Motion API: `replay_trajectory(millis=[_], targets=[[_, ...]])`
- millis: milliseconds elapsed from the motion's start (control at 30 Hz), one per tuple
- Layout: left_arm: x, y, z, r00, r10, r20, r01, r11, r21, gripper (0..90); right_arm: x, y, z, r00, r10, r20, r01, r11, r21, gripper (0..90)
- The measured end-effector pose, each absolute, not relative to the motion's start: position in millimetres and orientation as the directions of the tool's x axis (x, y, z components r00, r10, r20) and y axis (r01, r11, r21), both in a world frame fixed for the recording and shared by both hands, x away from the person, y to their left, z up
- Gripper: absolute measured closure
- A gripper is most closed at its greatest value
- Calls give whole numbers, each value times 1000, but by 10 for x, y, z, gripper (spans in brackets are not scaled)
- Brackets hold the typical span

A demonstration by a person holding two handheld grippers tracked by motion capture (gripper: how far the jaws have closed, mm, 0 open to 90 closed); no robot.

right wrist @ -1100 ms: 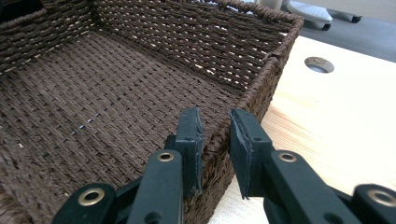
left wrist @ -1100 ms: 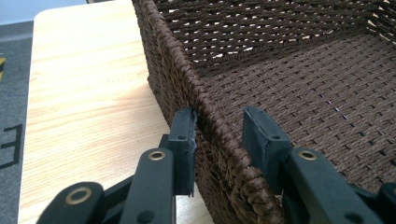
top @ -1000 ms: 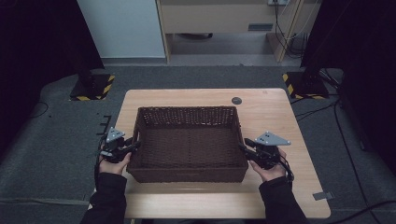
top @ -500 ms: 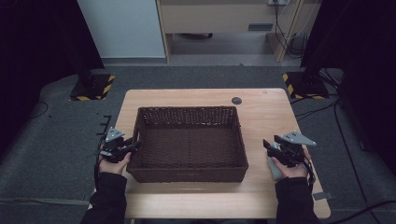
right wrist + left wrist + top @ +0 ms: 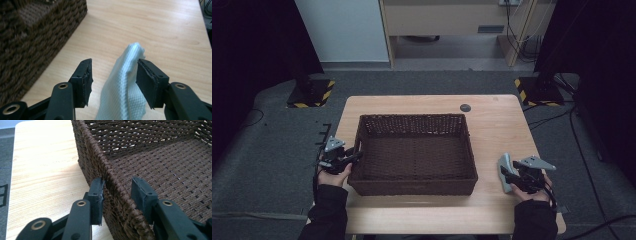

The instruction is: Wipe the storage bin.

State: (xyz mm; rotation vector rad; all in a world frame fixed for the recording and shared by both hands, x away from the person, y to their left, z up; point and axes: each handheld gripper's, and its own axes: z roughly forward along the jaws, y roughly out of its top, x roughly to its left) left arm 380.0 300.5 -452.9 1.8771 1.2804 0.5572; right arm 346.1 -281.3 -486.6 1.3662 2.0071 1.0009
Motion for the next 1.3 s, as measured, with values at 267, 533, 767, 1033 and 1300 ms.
replay_trajectory(millis=[267, 533, 767, 1033, 1300], targets=[[3804, 3006, -4530, 398, 914, -76, 575, -185, 797, 623, 3462, -2876, -4967, -379, 926, 6, 610, 244, 754, 542], [3816, 3006, -4529, 408, 908, -91, 579, -181, 795, 640, 3500, -2893, -5033, -368, 930, -1, 678, 268, 684, 783], [3816, 2993, -4515, 412, 909, -71, 579, -201, 790, 661, 3509, -2853, -4927, -398, 917, 3, 648, 279, 709, 832], [3801, 2931, -4510, 428, 901, -67, 576, -215, 789, 664, 3634, -2781, -4768, -436, 900, -26, 533, 281, 798, 829], [3778, 2794, -4504, 466, 883, -54, 566, -250, 786, 667, 3867, -2668, -4688, -444, 895, -48, 472, 280, 836, 828]])
